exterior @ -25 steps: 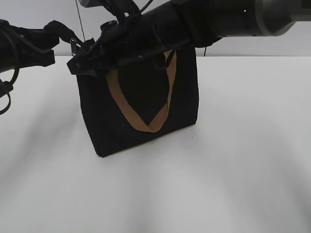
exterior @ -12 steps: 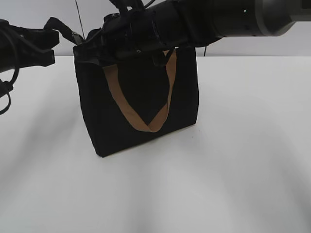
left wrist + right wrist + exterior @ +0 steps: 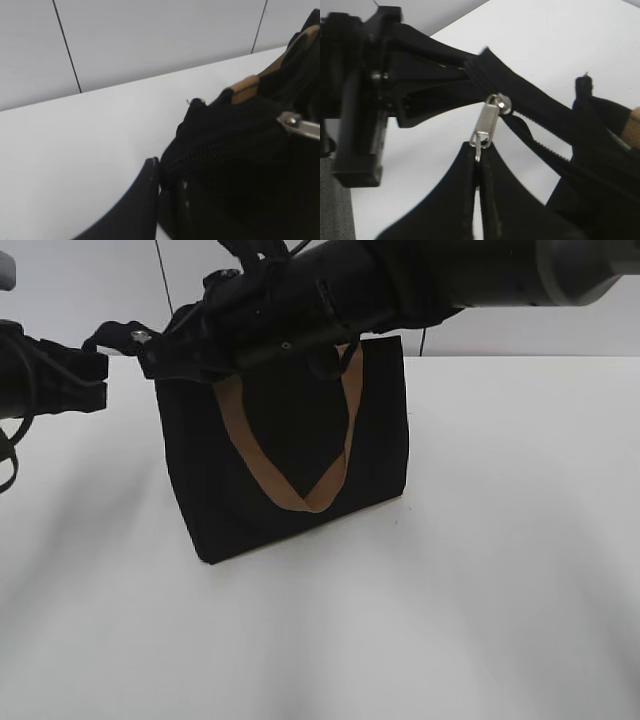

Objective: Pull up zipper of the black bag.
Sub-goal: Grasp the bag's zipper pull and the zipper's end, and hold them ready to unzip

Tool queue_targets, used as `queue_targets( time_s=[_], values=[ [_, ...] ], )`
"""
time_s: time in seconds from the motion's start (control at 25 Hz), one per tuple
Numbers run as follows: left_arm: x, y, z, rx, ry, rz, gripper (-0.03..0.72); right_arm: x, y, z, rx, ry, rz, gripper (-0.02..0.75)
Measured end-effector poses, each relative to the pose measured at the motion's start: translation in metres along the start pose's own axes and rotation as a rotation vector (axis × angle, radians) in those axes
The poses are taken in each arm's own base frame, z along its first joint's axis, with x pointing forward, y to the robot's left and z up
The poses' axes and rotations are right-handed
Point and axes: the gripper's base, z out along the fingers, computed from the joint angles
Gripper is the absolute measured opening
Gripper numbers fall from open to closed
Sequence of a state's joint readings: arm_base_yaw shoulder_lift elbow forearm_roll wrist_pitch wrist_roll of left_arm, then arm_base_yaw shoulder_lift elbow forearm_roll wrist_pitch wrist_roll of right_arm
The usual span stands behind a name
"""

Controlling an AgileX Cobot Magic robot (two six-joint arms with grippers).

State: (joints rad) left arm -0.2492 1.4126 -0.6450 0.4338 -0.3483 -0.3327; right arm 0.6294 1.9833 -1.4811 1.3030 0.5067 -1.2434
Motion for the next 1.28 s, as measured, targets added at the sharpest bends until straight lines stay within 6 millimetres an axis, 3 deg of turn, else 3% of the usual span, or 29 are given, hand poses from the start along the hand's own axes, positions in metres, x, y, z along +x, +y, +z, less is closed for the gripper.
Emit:
queue_targets(
  time_s=[0.32,0.68,0.92,1.28],
  values=[
    [0.008,0.001,0.0,-0.026,0.091,0.005,0.027,-0.006,0.007,-0.01,-0.029,0.008,-0.037,-0.015],
    [0.016,0.004,-0.001,-0.052,0.174,0.009,0.027,-0.008,-0.019,-0.025,0.007,0.004,0.039,-0.015],
    [0.017,0.004,-0.001,-0.056,0.184,0.009,0.027,-0.005,-0.025,-0.028,0.011,0.028,0.016,-0.015],
    [0.021,0.005,-0.002,-0.073,0.231,0.008,0.027,-0.001,-0.077,-0.061,0.117,0.045,0.057,-0.015]
  ],
)
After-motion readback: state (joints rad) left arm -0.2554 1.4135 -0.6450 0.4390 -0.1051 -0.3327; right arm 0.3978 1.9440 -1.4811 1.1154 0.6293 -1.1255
